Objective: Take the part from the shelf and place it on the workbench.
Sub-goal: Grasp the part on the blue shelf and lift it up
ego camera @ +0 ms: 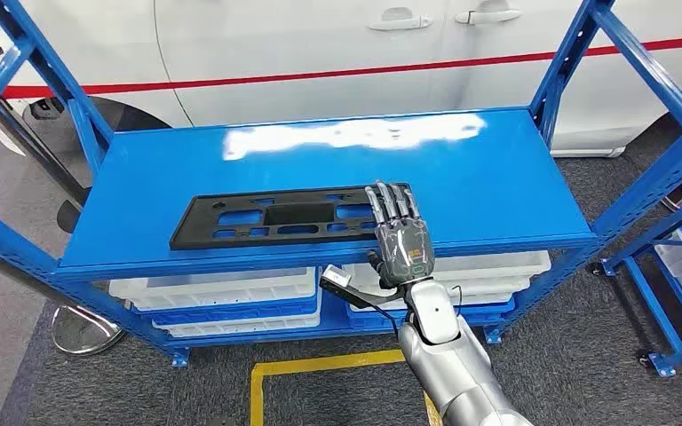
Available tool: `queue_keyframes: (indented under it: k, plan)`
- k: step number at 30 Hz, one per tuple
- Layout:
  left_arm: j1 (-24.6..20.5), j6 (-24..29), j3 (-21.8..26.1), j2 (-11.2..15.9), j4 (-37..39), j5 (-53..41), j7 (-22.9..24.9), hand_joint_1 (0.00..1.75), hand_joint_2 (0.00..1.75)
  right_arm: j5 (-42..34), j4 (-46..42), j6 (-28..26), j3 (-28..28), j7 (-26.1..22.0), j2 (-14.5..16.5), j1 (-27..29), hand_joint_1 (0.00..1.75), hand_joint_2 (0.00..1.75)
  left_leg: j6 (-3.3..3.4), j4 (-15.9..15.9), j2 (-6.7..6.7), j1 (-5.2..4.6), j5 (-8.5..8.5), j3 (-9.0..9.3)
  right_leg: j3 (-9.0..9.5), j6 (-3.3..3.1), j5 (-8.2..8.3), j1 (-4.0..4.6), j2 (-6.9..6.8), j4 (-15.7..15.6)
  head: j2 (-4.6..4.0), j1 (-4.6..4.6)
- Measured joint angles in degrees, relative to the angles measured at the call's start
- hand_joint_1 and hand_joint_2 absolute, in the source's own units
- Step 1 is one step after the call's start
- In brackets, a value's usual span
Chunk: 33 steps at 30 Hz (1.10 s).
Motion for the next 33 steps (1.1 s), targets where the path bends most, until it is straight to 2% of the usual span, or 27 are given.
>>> queue_keyframes:
  k: [2,3,4,6,7,9,11,12,14,15,16,17,19,20,21,24,26,28,30,31,32,33]
  plan:
    - [-0.1,0.0,0.0,0.0,0.0,0.0,0.0,0.00,0.00,0.1,0.0,0.0,0.0,0.0,0.0,-0.1,0.00,1.75,-0.24,4.5,0.00,0.06,-1.76,-2.21,0.51,-0.45,-0.35,0.06,-0.07,-0.1,0.00,0.02]
    - [0.0,0.0,0.0,-0.1,0.0,0.0,-0.1,0.00,0.00,0.1,-0.1,0.0,0.0,0.1,0.0,-0.1,0.00,1.75,-0.25,7.9,0.00,0.09,-1.92,-4.62,1.17,-0.71,-0.84,0.23,-0.05,-0.1,0.00,0.03]
    - [0.1,0.0,0.0,-0.1,0.0,0.1,-0.1,0.00,0.00,0.2,-0.1,0.0,0.0,0.2,0.0,-0.1,0.00,1.75,0.00,8.4,-0.01,0.01,-0.65,-5.86,2.11,-0.88,-1.53,0.41,-0.03,-0.1,0.00,0.05]
    - [0.2,0.1,0.0,-0.1,0.0,0.4,-0.1,0.00,0.00,0.4,-0.2,0.0,0.0,0.4,0.0,0.0,0.00,1.75,0.86,4.1,-0.03,-0.43,3.47,-5.82,3.35,-0.52,-2.61,0.75,0.12,-0.2,0.00,0.05]
    - [0.2,0.1,0.0,-0.1,0.0,0.4,-0.2,0.00,0.00,0.4,-0.2,0.0,0.0,0.5,0.0,0.0,0.00,1.75,1.22,0.8,-0.06,-0.67,4.76,-4.51,3.60,-0.21,-2.83,0.74,0.12,-0.4,0.00,0.05]
    - [0.2,0.1,0.0,-0.1,0.0,0.5,-0.2,0.00,0.00,0.4,-0.3,0.0,0.0,0.5,0.0,0.1,0.00,1.75,1.67,0.0,-0.11,-0.65,4.72,-4.14,3.70,0.35,-2.94,0.70,0.10,-0.7,0.00,0.04]
    - [0.2,0.0,0.0,-0.1,0.0,0.9,-0.8,0.00,0.00,0.4,-0.4,0.0,0.0,0.5,-0.1,0.0,0.00,1.75,2.21,-1.0,-0.06,-0.36,4.93,-3.39,3.28,0.80,-4.00,0.70,0.03,0.8,0.00,0.06]
    - [0.2,0.0,0.0,-0.1,0.0,1.1,-1.3,0.00,0.00,0.4,-0.6,0.0,0.0,0.6,-0.1,0.0,0.16,1.75,2.49,-1.3,-0.01,-0.21,4.95,-3.02,2.15,0.99,-5.23,0.69,0.01,3.1,0.00,0.06]
    - [0.1,-0.1,0.0,-0.1,0.0,1.4,-2.6,0.00,0.00,0.2,-0.6,0.0,0.0,0.6,-0.3,0.2,1.01,1.75,2.85,-1.4,0.02,-0.30,4.66,-2.76,-1.82,1.32,-7.99,0.57,-0.02,10.1,0.00,0.07]
    - [0.1,-0.1,0.0,-0.1,0.0,1.5,-3.1,0.00,0.00,0.0,-0.7,0.0,0.0,0.5,-0.5,0.4,1.45,1.75,2.94,-1.3,-0.01,-0.31,4.46,-2.70,-3.76,1.48,-8.58,0.48,-0.03,13.0,0.00,0.06]
    - [0.1,-0.1,0.0,-0.1,0.0,1.5,-3.5,0.00,0.00,-0.5,-0.7,0.0,0.0,0.3,-0.6,0.6,1.73,1.75,2.94,-1.2,-0.05,-0.31,4.24,-2.61,-4.94,1.61,-8.17,0.38,-0.03,14.3,0.00,0.07]
    - [0.1,-0.1,0.0,-0.1,0.0,1.6,-3.9,0.00,0.00,-1.2,-0.6,0.0,0.0,0.0,-0.7,0.6,1.74,1.75,2.88,-1.0,-0.10,-0.28,3.97,-2.48,-5.11,1.71,-6.73,0.27,-0.05,13.5,0.00,0.07]
    - [0.0,0.1,0.0,-0.2,0.0,1.6,-4.5,0.00,0.00,-2.7,-0.7,0.0,0.0,-0.9,-0.8,0.4,1.75,1.75,2.52,-0.4,-0.17,-0.20,3.20,-2.13,-2.78,1.76,-2.40,0.06,-0.13,7.2,0.00,0.07]
    - [0.0,0.3,0.0,-0.2,0.0,1.7,-4.8,0.00,0.00,-3.2,-0.7,0.0,0.0,-1.3,-0.9,0.2,1.75,1.75,2.22,0.1,-0.19,-0.26,2.77,-2.09,-1.39,1.69,-1.01,0.08,-0.17,3.9,0.00,0.07]
    - [-0.2,0.4,0.0,-0.2,0.0,1.9,-5.0,0.00,0.00,-3.6,-0.7,0.0,0.0,-1.5,-0.9,0.0,1.75,1.75,1.90,0.4,-0.20,-0.32,2.46,-2.11,-0.45,1.52,-0.32,0.13,-0.17,1.7,0.00,0.07]
    - [-0.5,0.6,0.0,-0.2,0.0,2.2,-5.2,0.00,0.00,-4.1,-0.7,0.0,0.0,-1.9,-0.9,-0.5,1.75,1.75,1.06,0.5,-0.18,-0.39,2.07,-2.20,0.03,0.68,-0.52,0.35,-0.01,0.6,0.00,0.04]
    - [-0.6,0.6,0.0,-0.2,0.0,2.3,-5.2,0.00,0.00,-4.2,-0.7,0.0,-0.1,-2.0,-0.9,-0.8,1.75,1.75,0.51,1.9,-0.13,-0.25,1.03,-2.61,0.40,0.01,-0.55,0.24,-0.02,0.3,0.00,0.04]
    - [-0.8,0.6,0.0,-0.2,0.0,2.3,-5.3,0.00,0.00,-4.2,-0.7,0.0,-0.1,-2.1,-0.9,-1.0,1.75,1.75,0.00,7.2,-0.09,-0.08,-1.69,-5.03,0.82,-0.52,-0.67,0.18,-0.16,0.0,0.00,0.04]
    - [-0.8,0.5,0.0,-0.2,0.0,2.3,-5.3,0.00,0.00,-4.2,-0.7,0.0,-0.1,-2.2,-0.9,-1.1,1.75,1.75,-0.30,14.2,-0.08,0.08,-4.23,-8.76,0.99,-0.79,-0.83,0.32,-0.25,0.0,0.00,0.04]
    - [-0.7,0.6,0.0,-0.2,0.0,2.3,-5.3,0.00,0.00,-4.2,-0.7,0.0,-0.1,-2.4,-0.9,-1.1,1.75,1.75,-0.33,16.0,-0.08,0.14,-4.30,-9.97,1.06,-0.84,-0.89,0.38,-0.23,0.0,0.00,0.04]
    - [-0.7,0.7,0.0,-0.2,0.0,2.4,-5.4,0.00,0.00,-4.1,-0.7,0.0,-0.1,-2.5,-0.9,-1.1,1.75,1.75,-0.26,15.8,-0.08,0.17,-3.29,-10.19,1.17,-0.85,-0.97,0.43,-0.18,0.0,0.00,0.04]
    - [-0.8,0.8,0.0,-0.2,0.0,2.4,-5.6,0.00,0.00,-4.1,-0.7,0.0,-0.1,-2.6,-1.0,-1.2,1.75,1.75,-0.10,13.4,-0.09,0.19,-1.34,-9.33,1.34,-0.80,-1.06,0.45,-0.12,0.0,0.00,0.03]
